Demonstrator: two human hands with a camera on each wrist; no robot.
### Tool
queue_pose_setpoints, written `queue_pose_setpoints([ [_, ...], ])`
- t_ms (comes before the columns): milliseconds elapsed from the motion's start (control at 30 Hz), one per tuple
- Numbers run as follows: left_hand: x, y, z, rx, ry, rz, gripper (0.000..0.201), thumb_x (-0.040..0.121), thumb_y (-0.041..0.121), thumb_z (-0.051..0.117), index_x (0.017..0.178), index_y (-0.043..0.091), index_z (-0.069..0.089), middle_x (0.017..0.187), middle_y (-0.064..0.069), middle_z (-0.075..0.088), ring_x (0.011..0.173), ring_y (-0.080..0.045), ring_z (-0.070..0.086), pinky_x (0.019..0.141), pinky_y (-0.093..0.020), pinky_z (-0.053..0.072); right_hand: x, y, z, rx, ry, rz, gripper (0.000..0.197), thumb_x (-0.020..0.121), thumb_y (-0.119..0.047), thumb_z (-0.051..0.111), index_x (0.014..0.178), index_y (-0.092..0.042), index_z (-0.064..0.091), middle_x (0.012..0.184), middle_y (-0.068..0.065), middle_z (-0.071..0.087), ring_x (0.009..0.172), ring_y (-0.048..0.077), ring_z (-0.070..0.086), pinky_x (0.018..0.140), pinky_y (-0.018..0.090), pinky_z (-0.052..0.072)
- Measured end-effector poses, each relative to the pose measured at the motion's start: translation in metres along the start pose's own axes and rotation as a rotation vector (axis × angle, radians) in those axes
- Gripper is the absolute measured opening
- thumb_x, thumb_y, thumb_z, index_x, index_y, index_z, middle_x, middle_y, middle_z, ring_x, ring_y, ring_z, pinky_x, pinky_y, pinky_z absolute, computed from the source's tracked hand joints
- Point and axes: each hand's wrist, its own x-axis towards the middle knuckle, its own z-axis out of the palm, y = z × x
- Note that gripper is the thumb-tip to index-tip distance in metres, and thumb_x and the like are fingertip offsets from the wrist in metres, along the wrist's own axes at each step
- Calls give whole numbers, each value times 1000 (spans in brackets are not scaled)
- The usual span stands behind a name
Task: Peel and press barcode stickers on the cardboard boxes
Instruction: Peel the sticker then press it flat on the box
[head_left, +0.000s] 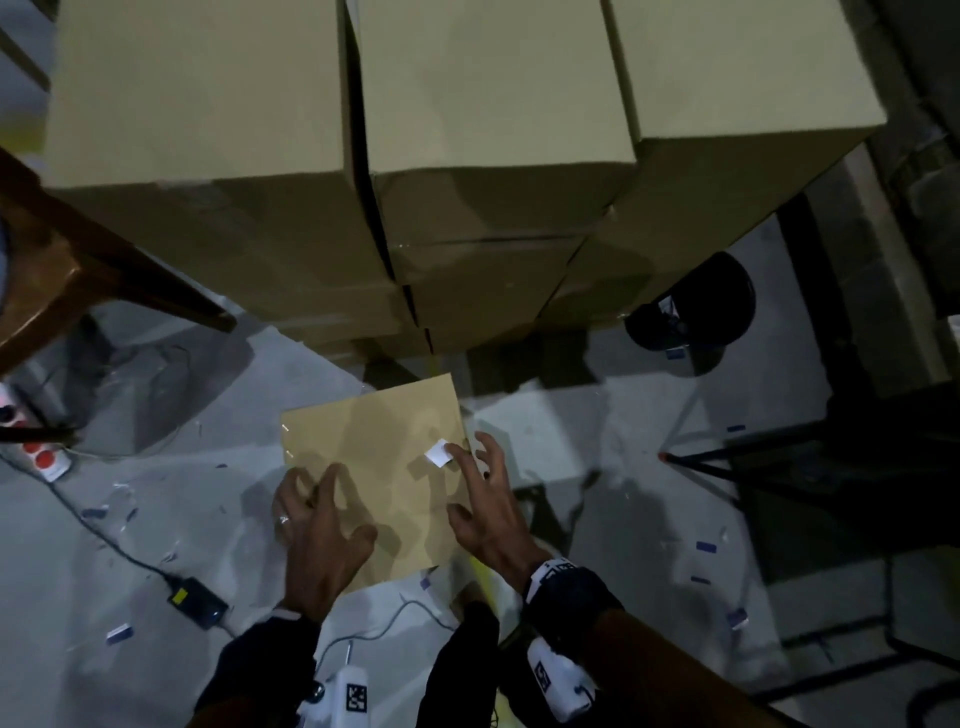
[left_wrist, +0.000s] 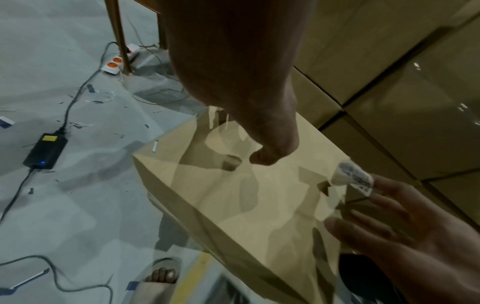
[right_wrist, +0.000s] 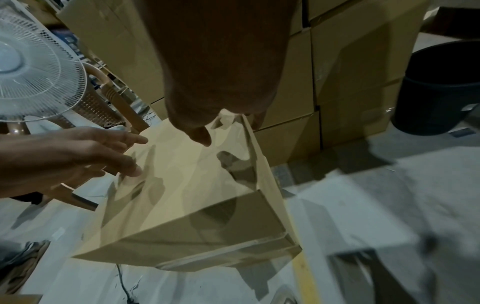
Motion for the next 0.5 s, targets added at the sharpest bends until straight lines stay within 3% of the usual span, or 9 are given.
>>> queue_pose_setpoints([
  [67, -6, 23, -4, -40, 0, 72, 93, 57, 20, 88, 141, 15, 51, 146, -23, 32, 134, -45, 29, 105, -61, 33, -2, 0, -11, -19, 26, 1, 81, 82, -7, 68, 150, -35, 33, 163, -3, 6, 146, 27, 29, 104, 30, 45],
  [167, -12, 58, -4, -115, -34, 242, 78, 58, 23, 71, 134, 13, 56, 134, -18, 49, 125, -43, 42, 100, -57, 39, -7, 2, -32, -4, 82, -7, 73, 83, -11, 64, 147, -32, 37, 162, 4, 18, 145, 27, 31, 113, 35, 40],
  [300, -14, 107, 3, -202, -149, 444, 69, 68, 25, 59, 136, 11, 54, 131, -12, 54, 123, -33, 47, 106, -44, 38, -17, 17, -70, 41, 215, 68, 57, 87, -19, 49, 144, -20, 49, 146, 5, 47, 134, 22, 41, 116, 33, 34],
  [400, -10, 156, 7, -204, -238, 515, 70, 71, 20, 62, 140, 13, 52, 136, -7, 52, 127, -27, 44, 104, -41, 44, -25, 37, -100, 65, 315, 159, 59, 85, -8, 46, 144, -9, 51, 137, 11, 56, 128, 26, 46, 110, 18, 27],
  [433, -8, 175, 8, -200, -259, 531, 71, 72, 18, 62, 142, 14, 51, 138, -6, 51, 128, -25, 43, 104, -39, 45, -27, 45, -112, 74, 324, 200, 60, 84, -5, 45, 144, -9, 52, 136, 11, 57, 127, 26, 46, 108, 17, 27],
  [500, -4, 213, 10, -194, -314, 564, 71, 74, 18, 61, 144, 14, 49, 141, -7, 50, 130, -25, 44, 106, -39, 44, -31, 64, -133, 77, 366, 277, 60, 83, -2, 42, 141, -9, 55, 132, 11, 59, 125, 26, 48, 109, 26, 34],
])
